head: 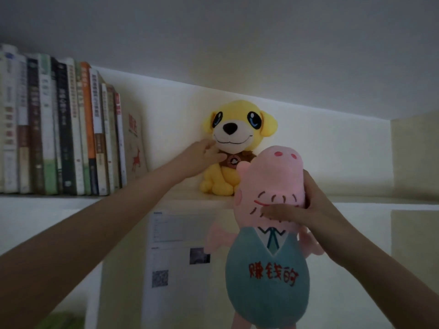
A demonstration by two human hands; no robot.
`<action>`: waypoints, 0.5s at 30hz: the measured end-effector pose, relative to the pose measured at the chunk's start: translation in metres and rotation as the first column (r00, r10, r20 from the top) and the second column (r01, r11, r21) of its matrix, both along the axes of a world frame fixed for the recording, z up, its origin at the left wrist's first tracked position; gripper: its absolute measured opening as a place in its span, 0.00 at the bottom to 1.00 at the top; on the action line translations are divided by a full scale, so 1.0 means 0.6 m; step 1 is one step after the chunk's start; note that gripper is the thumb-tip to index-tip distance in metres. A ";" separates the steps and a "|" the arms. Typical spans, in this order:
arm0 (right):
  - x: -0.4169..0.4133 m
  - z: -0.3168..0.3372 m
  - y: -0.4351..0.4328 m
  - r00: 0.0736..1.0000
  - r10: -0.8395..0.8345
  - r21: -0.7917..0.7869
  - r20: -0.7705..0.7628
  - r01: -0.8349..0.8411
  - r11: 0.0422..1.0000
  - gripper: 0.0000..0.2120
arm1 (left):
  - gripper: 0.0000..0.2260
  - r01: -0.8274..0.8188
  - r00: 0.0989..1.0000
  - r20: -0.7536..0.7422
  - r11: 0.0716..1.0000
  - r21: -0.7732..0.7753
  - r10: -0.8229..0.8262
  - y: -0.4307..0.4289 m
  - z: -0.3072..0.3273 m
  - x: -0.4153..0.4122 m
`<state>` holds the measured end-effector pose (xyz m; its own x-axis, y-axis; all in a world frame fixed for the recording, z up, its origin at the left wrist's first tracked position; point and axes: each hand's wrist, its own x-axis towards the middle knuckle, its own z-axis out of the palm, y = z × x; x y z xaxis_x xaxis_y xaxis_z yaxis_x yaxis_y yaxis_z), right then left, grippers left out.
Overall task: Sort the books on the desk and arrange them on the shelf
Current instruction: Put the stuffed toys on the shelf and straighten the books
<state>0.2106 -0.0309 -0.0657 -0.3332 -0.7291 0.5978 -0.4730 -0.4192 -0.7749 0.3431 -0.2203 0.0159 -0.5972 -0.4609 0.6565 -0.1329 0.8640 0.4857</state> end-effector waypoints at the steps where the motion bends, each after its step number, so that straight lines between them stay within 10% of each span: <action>1: 0.011 -0.006 -0.006 1.000 0.018 0.014 -0.007 -0.018 1.000 0.42 | 0.22 0.052 0.998 -0.041 0.998 0.030 -0.051 0.010 -0.010 0.019; 15: 0.213 -0.119 -0.131 0.967 0.237 0.088 -0.089 -0.230 0.969 0.48 | 0.20 0.085 0.990 -0.127 0.987 0.138 -0.068 0.089 -0.237 0.332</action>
